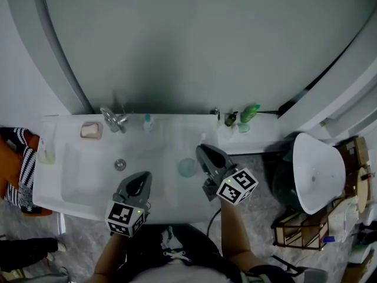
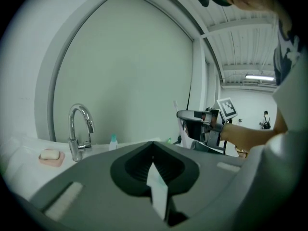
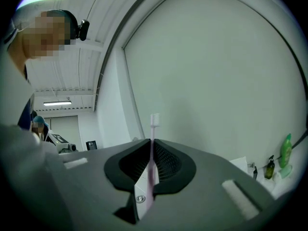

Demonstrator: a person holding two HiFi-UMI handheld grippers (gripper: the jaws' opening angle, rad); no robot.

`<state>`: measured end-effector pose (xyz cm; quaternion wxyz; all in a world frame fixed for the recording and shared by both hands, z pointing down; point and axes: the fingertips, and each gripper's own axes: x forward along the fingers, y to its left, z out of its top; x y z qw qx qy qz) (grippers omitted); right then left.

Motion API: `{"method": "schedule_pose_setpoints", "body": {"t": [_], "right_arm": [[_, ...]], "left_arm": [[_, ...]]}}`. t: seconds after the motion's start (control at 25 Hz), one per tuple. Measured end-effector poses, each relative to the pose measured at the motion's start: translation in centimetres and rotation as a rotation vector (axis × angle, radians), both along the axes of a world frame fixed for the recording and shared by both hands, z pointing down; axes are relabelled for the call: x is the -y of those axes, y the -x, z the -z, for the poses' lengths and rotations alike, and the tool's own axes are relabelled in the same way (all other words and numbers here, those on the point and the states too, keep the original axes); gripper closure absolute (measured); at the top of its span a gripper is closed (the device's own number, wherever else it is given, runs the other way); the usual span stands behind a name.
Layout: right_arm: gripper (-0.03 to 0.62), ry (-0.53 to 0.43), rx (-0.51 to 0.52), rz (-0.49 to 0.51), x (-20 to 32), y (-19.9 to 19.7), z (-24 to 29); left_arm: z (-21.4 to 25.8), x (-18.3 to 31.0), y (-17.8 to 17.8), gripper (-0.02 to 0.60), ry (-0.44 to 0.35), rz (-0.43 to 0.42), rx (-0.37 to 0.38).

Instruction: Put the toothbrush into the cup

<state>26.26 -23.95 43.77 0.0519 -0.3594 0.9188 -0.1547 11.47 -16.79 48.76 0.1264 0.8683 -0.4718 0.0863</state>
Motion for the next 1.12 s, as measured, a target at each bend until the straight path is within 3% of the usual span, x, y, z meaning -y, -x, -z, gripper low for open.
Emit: {"method": "schedule_pose_setpoints", "body": {"t": [0.76, 1.12], "right_arm": [[0.568, 0.117, -0.041, 0.05, 1.8, 1.1, -7.4], [0.568, 0.139, -0.066, 0.042, 1.4, 1.3, -9.2]], "left_arm": [[-1.3, 0.6, 1.4, 0.581, 0.035, 0.049, 0.016], [-1.9, 0.3, 1.0, 0.581, 0.049, 0.034, 0.02]]}}
